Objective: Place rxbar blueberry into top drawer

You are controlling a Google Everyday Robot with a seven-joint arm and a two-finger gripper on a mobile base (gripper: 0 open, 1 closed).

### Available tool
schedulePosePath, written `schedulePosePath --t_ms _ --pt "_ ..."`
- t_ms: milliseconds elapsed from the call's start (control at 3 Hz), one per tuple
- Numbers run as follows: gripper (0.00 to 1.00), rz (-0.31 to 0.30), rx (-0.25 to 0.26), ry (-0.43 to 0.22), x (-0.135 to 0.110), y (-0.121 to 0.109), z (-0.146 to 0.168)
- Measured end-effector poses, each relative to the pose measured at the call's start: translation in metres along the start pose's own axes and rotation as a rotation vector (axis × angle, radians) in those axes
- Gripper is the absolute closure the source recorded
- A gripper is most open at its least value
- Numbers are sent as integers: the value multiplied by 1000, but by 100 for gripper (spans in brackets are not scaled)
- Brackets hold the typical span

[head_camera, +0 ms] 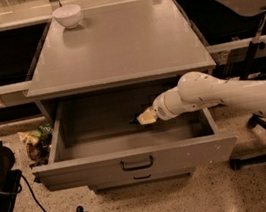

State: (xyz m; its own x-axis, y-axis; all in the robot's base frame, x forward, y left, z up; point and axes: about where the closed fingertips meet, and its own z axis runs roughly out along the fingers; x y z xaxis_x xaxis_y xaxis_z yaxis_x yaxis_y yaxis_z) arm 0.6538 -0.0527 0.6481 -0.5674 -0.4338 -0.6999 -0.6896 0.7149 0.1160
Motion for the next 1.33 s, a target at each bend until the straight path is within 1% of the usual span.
schedulePosePath --t_ms 333,667,1000,1333 --pt "35 21 -5 15 6 0 7" --pt "12 26 -7 20 7 -1 8" --pt "0 32 -2 8 7 -3 1" --pt "0 46 -6 -69 7 -8 -23"
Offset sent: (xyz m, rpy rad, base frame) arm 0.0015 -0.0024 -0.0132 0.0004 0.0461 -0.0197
